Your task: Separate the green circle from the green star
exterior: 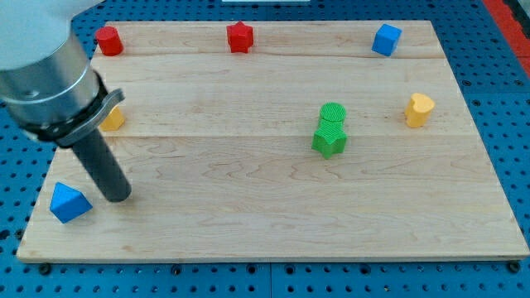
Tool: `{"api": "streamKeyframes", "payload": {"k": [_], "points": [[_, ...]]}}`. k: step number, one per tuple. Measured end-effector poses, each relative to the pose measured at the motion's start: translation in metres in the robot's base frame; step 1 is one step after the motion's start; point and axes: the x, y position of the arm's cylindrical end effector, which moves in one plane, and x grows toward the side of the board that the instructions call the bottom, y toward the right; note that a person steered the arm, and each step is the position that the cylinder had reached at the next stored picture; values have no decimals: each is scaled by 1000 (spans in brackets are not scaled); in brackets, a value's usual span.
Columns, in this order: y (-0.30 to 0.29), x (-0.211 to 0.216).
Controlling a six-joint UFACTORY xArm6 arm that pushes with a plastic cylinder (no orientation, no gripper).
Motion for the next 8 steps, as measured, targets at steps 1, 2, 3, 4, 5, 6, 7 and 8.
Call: {"api": "streamKeyframes", "payload": {"k": [1,2,3,4,5,6,7,8], "points": [[26,-36],[62,-70],[120,-106],[193,-139],[266,-148],[316,-148],[323,-140],[311,-129]]}}
